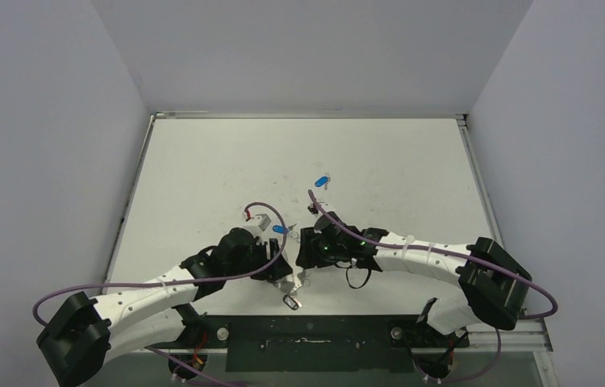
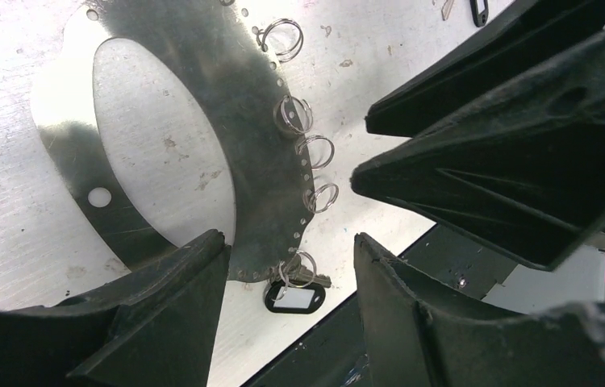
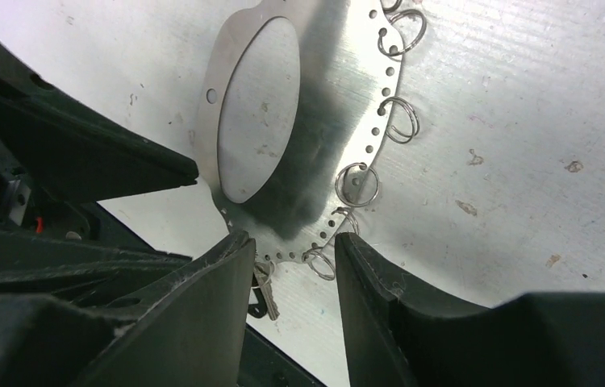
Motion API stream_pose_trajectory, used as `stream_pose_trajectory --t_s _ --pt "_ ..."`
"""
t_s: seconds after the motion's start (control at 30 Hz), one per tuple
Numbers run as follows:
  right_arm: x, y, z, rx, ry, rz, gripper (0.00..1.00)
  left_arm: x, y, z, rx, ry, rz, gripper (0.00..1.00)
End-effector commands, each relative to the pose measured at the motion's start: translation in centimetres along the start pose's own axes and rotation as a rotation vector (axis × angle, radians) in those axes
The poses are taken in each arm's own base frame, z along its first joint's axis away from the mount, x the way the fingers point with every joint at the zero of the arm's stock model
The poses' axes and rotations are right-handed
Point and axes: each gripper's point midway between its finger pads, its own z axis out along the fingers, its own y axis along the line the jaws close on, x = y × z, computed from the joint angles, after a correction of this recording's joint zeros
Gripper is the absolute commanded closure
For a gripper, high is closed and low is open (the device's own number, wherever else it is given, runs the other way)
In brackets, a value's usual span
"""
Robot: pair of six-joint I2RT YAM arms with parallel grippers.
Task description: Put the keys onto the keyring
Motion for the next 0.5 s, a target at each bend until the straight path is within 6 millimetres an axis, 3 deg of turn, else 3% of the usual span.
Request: stream_pose_trajectory --t_s 0.0,0.23,0.47 --pt "-2.1 0.5 -1.8 -0.024 -0.095 -0.012 0.58 -1.9 -2.2 0.2 0.041 -0.034 -0.006 0.44" --pt "-1.9 -3.5 -2.8 0.032 -0.100 0.038 0.58 -2.1 -3.8 1.5 0.003 -0.019 -0.009 0.49" --pt "-1.5 -6.7 -4.1 0.072 -0.107 0.097 0.58 -1.4 -2.8 2.9 -0.247 0.050 0.048 0.50"
